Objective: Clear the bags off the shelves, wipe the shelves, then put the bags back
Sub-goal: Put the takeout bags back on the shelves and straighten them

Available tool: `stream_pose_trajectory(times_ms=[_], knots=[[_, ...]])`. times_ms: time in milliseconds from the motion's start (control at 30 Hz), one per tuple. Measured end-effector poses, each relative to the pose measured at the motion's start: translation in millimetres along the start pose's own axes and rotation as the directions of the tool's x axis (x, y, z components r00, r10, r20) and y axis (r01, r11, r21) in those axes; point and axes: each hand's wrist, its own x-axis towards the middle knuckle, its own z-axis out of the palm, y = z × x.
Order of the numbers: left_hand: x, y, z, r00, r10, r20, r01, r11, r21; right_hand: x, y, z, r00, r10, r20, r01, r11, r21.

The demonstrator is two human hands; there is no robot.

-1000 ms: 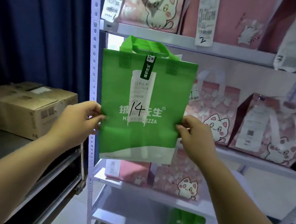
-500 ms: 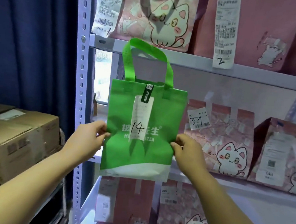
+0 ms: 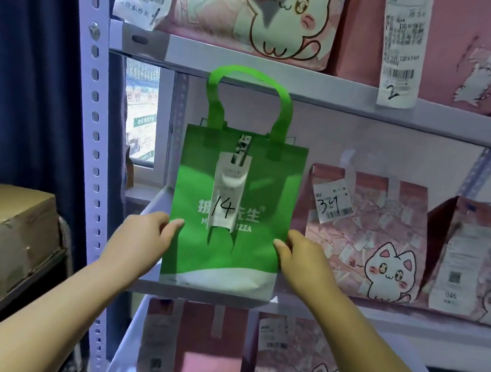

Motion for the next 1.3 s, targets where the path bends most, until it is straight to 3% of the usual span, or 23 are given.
stream_pose_trajectory(times_ms=[433, 700, 900, 1133, 1300], knots=[[14, -19, 17, 0.997, -0.045, 0.068, 0.052, 0.994, -0.099, 16, -3, 18, 0.996, 0.081, -0.029, -0.076, 0.986, 0.147], [7, -15, 15, 0.996, -0.077, -0.041, 0.07, 0.986, -0.152, 7, 8, 7, 0.992, 0.096, -0.085, -0.08, 0.982, 0.171], [-15, 0, 1, 0.991, -0.056, -0.121, 0.032, 0.98, -0.195, -28, 13, -20, 0.985, 0.016, -0.174, 0.019, 0.981, 0.196], [-58, 45, 4, 0.998, 0.066, -0.018, -0.068, 0.977, -0.202, -76, 41, -45, 0.995, -0.055, -0.083, 0.071, 0.976, 0.206], [-94, 80, 26, 0.99, 0.103, 0.099, -0.08, 0.972, -0.219, -110, 83, -65, 1.0, -0.001, -0.03, 0.006, 0.983, 0.186]])
